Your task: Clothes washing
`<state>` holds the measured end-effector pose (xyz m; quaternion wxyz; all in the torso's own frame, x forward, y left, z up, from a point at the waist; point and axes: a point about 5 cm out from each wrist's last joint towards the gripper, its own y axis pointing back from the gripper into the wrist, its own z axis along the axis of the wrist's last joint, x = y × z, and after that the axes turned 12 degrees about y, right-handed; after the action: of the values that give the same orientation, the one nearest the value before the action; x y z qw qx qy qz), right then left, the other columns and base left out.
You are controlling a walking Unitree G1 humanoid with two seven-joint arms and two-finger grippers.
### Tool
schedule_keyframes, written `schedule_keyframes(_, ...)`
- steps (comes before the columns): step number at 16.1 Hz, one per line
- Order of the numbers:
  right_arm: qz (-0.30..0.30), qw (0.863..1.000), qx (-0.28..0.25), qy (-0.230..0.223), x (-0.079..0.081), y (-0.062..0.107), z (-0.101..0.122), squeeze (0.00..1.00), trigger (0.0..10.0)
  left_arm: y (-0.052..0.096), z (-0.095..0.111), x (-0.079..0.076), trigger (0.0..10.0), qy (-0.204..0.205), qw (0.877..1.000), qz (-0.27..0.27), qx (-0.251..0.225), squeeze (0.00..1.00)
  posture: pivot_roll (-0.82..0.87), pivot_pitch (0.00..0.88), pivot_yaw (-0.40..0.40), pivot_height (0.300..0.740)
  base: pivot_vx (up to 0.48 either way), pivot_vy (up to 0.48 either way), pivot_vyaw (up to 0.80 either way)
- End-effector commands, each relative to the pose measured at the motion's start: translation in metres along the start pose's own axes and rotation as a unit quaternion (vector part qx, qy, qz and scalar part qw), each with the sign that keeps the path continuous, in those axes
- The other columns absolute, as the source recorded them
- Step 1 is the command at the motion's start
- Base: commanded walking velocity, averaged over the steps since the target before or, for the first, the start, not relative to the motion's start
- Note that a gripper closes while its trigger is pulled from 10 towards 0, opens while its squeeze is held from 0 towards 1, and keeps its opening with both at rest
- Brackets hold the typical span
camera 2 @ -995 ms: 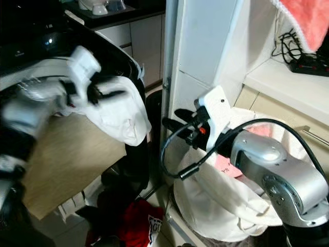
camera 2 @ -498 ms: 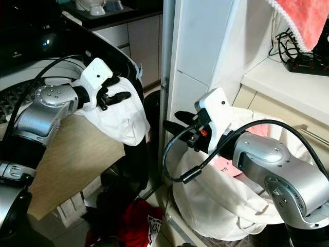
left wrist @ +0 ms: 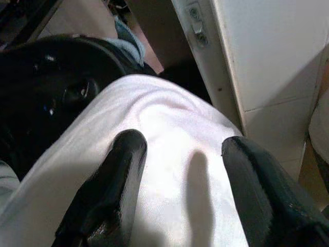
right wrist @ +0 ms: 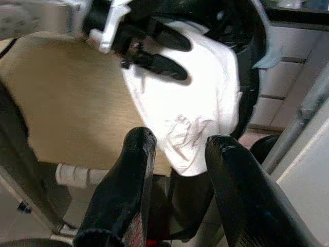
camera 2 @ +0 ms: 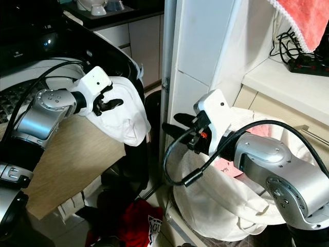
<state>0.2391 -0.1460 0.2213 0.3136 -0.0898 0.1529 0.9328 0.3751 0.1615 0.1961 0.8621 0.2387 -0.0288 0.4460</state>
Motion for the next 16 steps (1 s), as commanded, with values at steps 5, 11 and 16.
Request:
schedule_keyframes(5,0.02,1.0,-0.005,0.017,0.006,0.001,0.003,0.0,10.0,0.001,0.003,0.007,0.0,0.004,1.0,0.018,-0.004,0.0,-0.12,0.0,0.031,0.74,0.0,0.0,0.0)
schedule_keyframes(11,0.022,1.0,-0.005,0.021,0.007,0.002,0.002,0.0,10.0,0.001,0.003,0.016,0.0,-0.009,0.998,0.061,-0.01,0.0,-0.12,0.0,0.034,0.74,0.0,0.0,0.0)
schedule_keyframes(16,0.022,1.0,-0.005,0.022,0.007,0.002,0.002,0.0,10.0,0.002,0.003,0.025,0.0,-0.013,0.995,0.095,-0.015,0.0,-0.12,0.0,0.035,0.74,0.0,0.0,0.0)
